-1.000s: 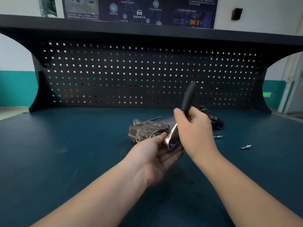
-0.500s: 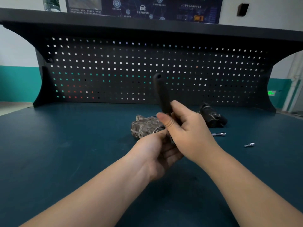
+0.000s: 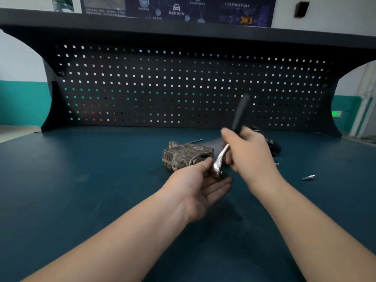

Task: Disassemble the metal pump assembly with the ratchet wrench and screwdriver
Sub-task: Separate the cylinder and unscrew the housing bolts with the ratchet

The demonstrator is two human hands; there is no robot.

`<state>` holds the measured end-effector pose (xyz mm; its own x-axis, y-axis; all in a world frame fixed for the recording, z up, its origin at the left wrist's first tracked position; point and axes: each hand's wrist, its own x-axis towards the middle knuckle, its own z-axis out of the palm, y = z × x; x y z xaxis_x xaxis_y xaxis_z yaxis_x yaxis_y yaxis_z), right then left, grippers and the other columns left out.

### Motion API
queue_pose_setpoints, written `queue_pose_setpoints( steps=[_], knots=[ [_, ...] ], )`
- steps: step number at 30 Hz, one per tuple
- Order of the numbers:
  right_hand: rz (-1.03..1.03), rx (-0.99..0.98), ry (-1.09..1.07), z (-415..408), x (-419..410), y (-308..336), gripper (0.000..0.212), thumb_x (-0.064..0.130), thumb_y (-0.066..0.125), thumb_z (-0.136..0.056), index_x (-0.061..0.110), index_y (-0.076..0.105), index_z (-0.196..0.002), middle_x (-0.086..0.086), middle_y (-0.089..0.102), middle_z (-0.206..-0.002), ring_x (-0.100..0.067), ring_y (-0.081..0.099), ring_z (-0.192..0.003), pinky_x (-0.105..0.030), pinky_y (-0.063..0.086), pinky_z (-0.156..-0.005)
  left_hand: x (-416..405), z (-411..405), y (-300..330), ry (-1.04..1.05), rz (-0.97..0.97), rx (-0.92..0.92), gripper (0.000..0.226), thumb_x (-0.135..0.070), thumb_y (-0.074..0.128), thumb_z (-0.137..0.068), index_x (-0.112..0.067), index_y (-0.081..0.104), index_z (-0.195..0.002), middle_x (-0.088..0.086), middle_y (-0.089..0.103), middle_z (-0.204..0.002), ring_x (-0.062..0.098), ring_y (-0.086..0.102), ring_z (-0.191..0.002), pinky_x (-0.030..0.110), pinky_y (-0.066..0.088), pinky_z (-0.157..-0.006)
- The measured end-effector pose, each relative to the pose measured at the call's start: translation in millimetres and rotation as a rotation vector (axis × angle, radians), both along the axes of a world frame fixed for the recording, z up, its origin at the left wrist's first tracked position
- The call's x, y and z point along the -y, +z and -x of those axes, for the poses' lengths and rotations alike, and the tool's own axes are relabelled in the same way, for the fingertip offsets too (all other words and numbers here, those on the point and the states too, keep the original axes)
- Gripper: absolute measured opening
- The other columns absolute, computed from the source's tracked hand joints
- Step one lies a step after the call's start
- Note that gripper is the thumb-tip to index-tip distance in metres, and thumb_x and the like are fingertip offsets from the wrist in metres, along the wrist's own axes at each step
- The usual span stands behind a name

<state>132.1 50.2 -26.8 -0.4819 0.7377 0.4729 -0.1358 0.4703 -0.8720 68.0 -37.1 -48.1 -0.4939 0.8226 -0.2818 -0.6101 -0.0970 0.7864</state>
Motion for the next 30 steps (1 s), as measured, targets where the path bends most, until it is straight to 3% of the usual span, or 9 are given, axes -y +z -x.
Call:
queue_pose_setpoints(
  steps=[3, 5, 10, 16, 18, 21, 24, 27, 30],
  knots=[
    [-0.577, -0.016, 0.056, -1, 15, -3, 0.025, 0.033, 0.062, -0.088, 0.032, 0.051, -0.065, 0.019, 0.052, -0.054, -0.001, 0.047, -0.053, -0.016, 0.036, -0.055, 3, -1, 1, 0.009, -0.043, 0.005, 0.024, -0.015, 0.057, -0.092, -0.003, 0.067, -0.074, 0.01, 0.069, -0.06, 0.017, 0.067, -0.047, 0.025, 0.054, -0.043],
    [-0.688, 0.022, 0.101, -1, 18, -6, 0.021, 0.037, 0.063, -0.084, 0.039, 0.05, -0.068, 0.019, 0.051, -0.057, -0.002, 0.049, -0.058, -0.012, 0.035, -0.057, 3, -1, 2, 0.021, -0.069, 0.005, 0.03, -0.008, 0.052, -0.093, -0.006, 0.069, -0.069, 0.009, 0.07, -0.061, 0.015, 0.068, -0.05, 0.024, 0.054, -0.043],
    [-0.376, -0.085, 0.06, 3, 16, -4, 0.032, 0.034, 0.066, -0.087, 0.025, 0.054, -0.059, 0.012, 0.046, -0.046, -0.002, 0.041, -0.045, -0.018, 0.034, -0.049, 3, -1, 0, 0.048, -0.098, 0.042, 0.024, -0.004, 0.048, -0.092, 0.0, 0.066, -0.077, 0.014, 0.068, -0.06, 0.02, 0.068, -0.05, 0.03, 0.056, -0.045],
    [0.723, -0.157, 0.172, 4, -6, -2, 0.033, 0.024, 0.055, -0.096, 0.011, 0.046, -0.067, 0.003, 0.039, -0.037, -0.005, 0.032, -0.027, -0.015, 0.025, -0.03, 1, 1, -1, 0.014, -0.024, -0.001, 0.021, -0.016, 0.052, -0.094, 0.001, 0.065, -0.096, 0.016, 0.07, -0.069, 0.023, 0.068, -0.052, 0.03, 0.058, -0.051],
    [0.553, -0.13, 0.131, 6, -7, -5, 0.034, 0.026, 0.055, -0.096, 0.012, 0.048, -0.066, 0.0, 0.04, -0.042, -0.008, 0.032, -0.029, -0.019, 0.027, -0.034, 0, -1, -1, 0.031, -0.004, -0.007, 0.021, -0.018, 0.054, -0.094, -0.001, 0.065, -0.097, 0.015, 0.07, -0.072, 0.021, 0.068, -0.051, 0.028, 0.057, -0.047],
    [-0.136, -0.13, 0.033, 5, 3, -8, 0.031, 0.031, 0.061, -0.091, 0.015, 0.056, -0.065, -0.001, 0.048, -0.05, -0.013, 0.044, -0.045, -0.03, 0.035, -0.048, 0, -1, -2, 0.045, 0.008, -0.001, 0.02, -0.024, 0.064, -0.088, -0.005, 0.069, -0.084, 0.012, 0.07, -0.069, 0.018, 0.067, -0.048, 0.025, 0.056, -0.047],
    [-0.493, -0.088, 0.082, 4, 13, -11, 0.029, 0.037, 0.06, -0.087, 0.013, 0.057, -0.072, -0.004, 0.054, -0.057, -0.019, 0.052, -0.057, -0.032, 0.043, -0.058, 0, 3, -2, 0.058, 0.01, 0.011, 0.023, -0.025, 0.067, -0.085, -0.011, 0.067, -0.066, 0.004, 0.066, -0.056, 0.013, 0.065, -0.05, 0.027, 0.057, -0.059],
    [-0.396, -0.088, 0.083, 5, 14, -9, 0.03, 0.034, 0.062, -0.09, 0.01, 0.059, -0.072, -0.004, 0.052, -0.052, -0.013, 0.047, -0.049, -0.029, 0.041, -0.051, 0, 4, -3, 0.081, 0.013, 0.012, 0.016, -0.019, 0.067, -0.085, -0.009, 0.069, -0.072, 0.004, 0.069, -0.062, 0.014, 0.067, -0.061, 0.022, 0.057, -0.056],
    [0.098, -0.152, 0.1, 7, 8, -4, 0.036, 0.03, 0.059, -0.093, 0.013, 0.049, -0.063, 0.003, 0.039, -0.04, -0.009, 0.034, -0.034, -0.022, 0.029, -0.038, 0, 4, -1, 0.107, -0.002, 0.051, 0.019, -0.019, 0.066, -0.086, -0.004, 0.067, -0.076, 0.009, 0.069, -0.064, 0.016, 0.066, -0.056, 0.021, 0.054, -0.044]
  ],
)
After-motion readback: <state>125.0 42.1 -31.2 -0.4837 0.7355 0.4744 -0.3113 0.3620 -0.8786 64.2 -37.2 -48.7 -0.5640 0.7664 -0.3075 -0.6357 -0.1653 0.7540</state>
